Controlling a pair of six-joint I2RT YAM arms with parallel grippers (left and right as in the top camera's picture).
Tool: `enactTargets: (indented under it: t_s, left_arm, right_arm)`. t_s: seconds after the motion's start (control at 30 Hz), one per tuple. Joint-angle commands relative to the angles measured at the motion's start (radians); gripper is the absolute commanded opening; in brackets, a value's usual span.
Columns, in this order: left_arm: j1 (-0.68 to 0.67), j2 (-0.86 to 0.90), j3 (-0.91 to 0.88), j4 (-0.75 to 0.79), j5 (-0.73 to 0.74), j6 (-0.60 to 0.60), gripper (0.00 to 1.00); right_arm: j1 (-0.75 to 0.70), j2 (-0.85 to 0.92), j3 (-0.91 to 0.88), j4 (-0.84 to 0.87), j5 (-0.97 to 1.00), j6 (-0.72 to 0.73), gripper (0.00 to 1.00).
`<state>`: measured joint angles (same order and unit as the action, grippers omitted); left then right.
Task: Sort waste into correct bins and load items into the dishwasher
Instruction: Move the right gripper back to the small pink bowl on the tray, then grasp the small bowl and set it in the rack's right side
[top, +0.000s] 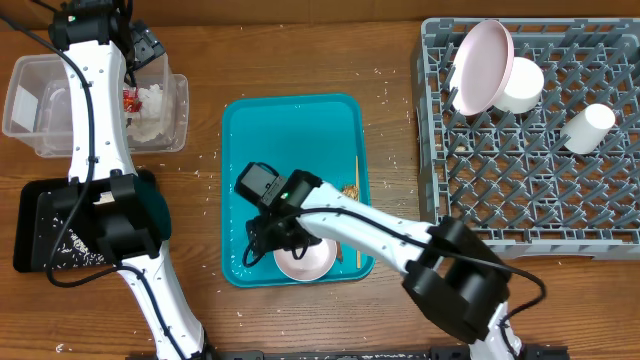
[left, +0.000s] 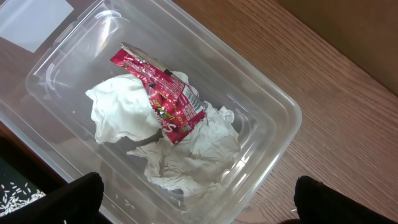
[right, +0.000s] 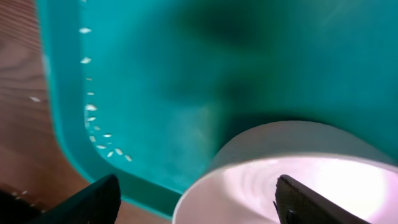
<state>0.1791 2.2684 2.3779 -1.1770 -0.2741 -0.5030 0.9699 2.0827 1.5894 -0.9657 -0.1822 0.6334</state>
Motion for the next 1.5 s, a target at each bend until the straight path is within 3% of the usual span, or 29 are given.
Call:
enactTargets:
  t_s: [0.0,0.07,0.23,0.5,0.83,1.2,1.47]
  left_arm:
    - [0.001,-0.017,0.013,0.003,-0.014,-0.01,1.0]
    - [0.001,-0.017,0.013,0.003,-0.014,-0.01,1.0]
    - [0.001,-0.017,0.013,0.003,-0.014,-0.01,1.0]
    - [0.001,-0.017,0.013,0.003,-0.014,-0.01,1.0]
    - [0.001,-0.017,0.013,0.003,-0.014,-0.01,1.0]
    - [0.001,-0.017,0.013,0.003,-0.014,-0.01,1.0]
    - [0.001,-0.017,0.013,0.003,-0.014,-0.01,1.0]
  right_arm:
    - [0.008,0.002,-0.001,0.004,0.009,0.03,0.8]
    - [0.016,0.002,-0.001,0.011,0.009,0.03,0.75]
    - [0.036,0.003,-0.001,0.018,0.033,0.045,0.49]
    - [0.048,0.003,-0.001,-0.004,0.036,0.059,0.4]
    - [0.063,0.003,0.032,-0.028,0.068,0.077,0.09]
    - [0.053,0.003,0.136,-0.07,0.068,0.031,0.04]
    - [-0.066,-0.013,0.372,-0.327,0.164,-0.044,0.04]
